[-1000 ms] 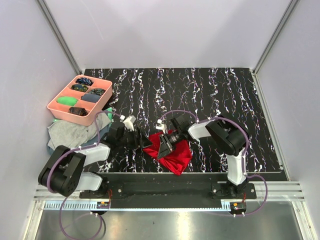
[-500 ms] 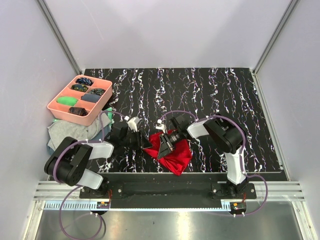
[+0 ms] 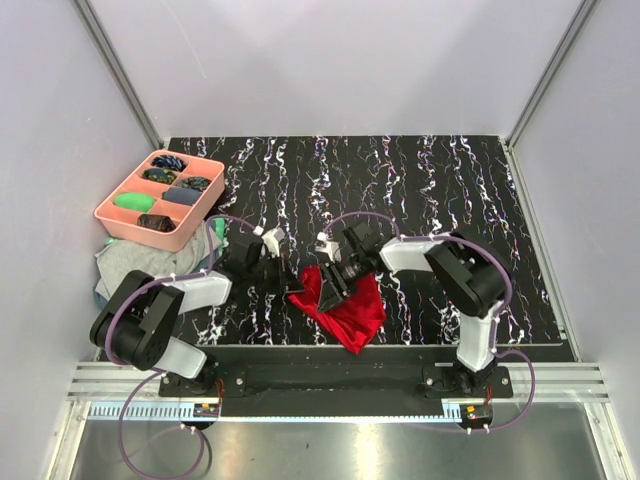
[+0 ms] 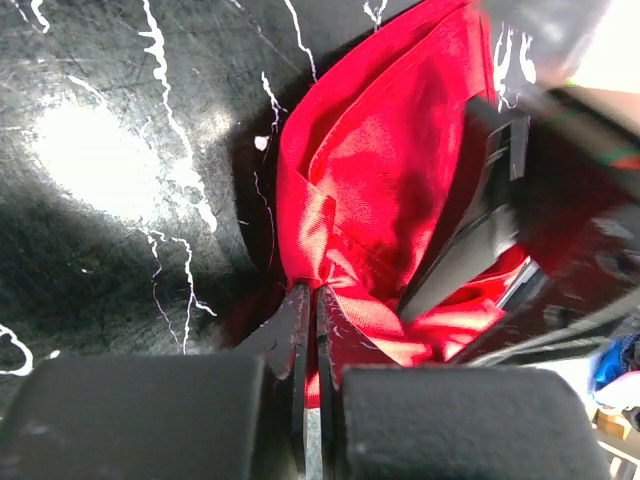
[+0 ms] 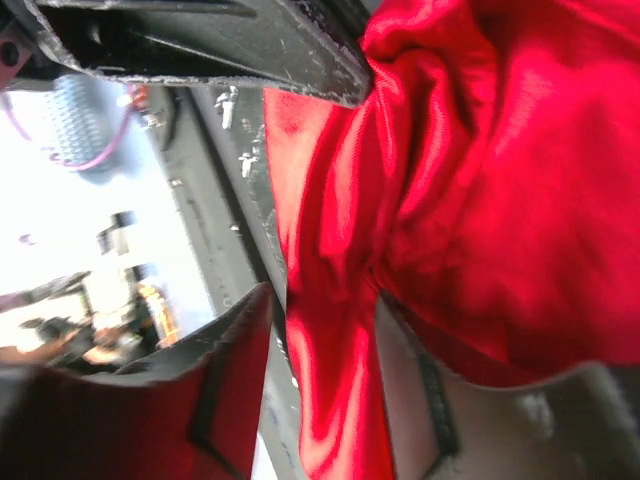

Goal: Fold the napkin, place the utensils inside, and roll it up
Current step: Roll the napkin with the utensil

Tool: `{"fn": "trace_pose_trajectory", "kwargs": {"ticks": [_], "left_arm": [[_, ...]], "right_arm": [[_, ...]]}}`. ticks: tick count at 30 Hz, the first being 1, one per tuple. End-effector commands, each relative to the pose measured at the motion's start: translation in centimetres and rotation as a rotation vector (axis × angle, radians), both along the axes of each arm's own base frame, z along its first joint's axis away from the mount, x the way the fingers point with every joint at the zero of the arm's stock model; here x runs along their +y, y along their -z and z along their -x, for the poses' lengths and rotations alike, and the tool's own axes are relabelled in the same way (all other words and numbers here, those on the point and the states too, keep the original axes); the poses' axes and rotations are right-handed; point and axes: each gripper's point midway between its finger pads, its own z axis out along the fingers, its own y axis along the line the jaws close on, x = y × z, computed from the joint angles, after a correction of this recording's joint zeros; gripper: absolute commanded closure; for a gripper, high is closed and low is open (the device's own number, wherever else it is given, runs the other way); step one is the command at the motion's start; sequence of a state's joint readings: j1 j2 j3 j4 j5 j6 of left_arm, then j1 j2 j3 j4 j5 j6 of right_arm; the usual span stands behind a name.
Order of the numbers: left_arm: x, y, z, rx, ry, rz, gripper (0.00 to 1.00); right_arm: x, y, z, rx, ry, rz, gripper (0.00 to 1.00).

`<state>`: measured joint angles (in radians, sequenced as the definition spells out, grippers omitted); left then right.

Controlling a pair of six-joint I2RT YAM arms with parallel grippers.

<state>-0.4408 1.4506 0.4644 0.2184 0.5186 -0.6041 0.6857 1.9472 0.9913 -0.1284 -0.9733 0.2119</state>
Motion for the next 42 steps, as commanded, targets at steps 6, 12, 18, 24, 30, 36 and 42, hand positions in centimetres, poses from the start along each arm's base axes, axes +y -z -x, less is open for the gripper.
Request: {"fn": "trace_pose_trajectory", "kwargs": {"ticks": [6,12,18,24,30,36,42], "left_arm": [[1.1,0.6,0.1,0.097,-0.064,-0.090,1.00],[1.3,1.2,0.2,0.140,-0.062,-0.101,1.00],[1.5,1.9,0.2,0.183,-0.043,-0.112,1.00],[1.7,2.0,0.0,0.185,-0.038,-0.125,1.00],[1.9,2.0,-0.1,0.188,-0.039,-0.126,1.00],[1.8,1.9,-0.1,0.186,-0.031,-0.124,1.00],[1.4,1.0,-0.4,0.158,-0.023,-0.098,0.98]], "right_arm": [[-3.2,-4.9,-3.8,-0.444,0.137,0.250,0.31],[-3.2,-6.3,-3.9,-0.798,0.260,0.448,0.26],[-1.1,-5.3,-0.2,-1.014,0.255,0.504,0.25],[0.3,-2.2,2.0,-1.091,0.172,0.582,0.28],[0.0,-0.2,2.0,-1.105,0.157,0.633,0.37],[-0.9,1.8,2.2,-1.095,0.123,0.673,0.53],[-0.8,4.3,4.5,-0.948,0.024,0.633,0.70]]}}
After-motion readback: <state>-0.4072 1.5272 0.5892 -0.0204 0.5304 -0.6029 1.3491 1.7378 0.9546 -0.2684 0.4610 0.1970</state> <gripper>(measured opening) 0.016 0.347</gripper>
